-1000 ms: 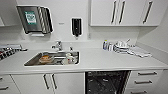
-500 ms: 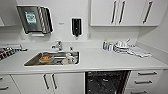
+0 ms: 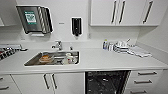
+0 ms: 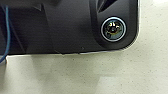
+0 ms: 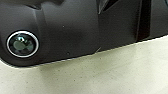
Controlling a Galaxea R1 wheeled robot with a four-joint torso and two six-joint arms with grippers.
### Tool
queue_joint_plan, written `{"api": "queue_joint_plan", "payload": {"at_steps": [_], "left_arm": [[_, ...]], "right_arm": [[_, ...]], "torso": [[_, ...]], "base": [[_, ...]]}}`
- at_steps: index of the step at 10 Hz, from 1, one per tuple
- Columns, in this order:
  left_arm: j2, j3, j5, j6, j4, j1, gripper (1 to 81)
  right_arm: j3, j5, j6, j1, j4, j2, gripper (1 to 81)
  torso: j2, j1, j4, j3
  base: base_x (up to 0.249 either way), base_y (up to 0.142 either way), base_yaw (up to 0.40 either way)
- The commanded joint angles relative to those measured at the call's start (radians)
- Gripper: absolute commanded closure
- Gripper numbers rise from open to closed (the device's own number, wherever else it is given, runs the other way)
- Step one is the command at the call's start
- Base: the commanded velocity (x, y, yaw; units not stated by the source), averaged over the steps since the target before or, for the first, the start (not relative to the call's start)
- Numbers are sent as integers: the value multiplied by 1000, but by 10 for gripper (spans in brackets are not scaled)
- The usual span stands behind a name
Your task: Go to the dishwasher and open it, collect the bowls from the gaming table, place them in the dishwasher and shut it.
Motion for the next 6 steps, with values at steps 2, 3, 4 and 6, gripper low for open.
{"api": "queue_joint_plan", "payload": {"at_steps": [2,3,4,6], "left_arm": [[-13,2,50,0,-1,-41,10],[-12,2,50,0,-1,-43,10],[-12,2,50,0,1,-43,10],[-12,2,50,0,1,-41,10]], "right_arm": [[1,-50,-5,53,6,-7,10],[1,-50,-5,53,8,-9,10],[1,-48,-2,53,8,-9,10],[2,-48,-5,53,9,-9,10]], "torso": [[129,-83,0,0],[164,-106,0,0],[198,-127,0,0],[269,-173,0,0]], "base": [[0,0,0],[0,0,0],[0,0,0],[0,0,0]]}}
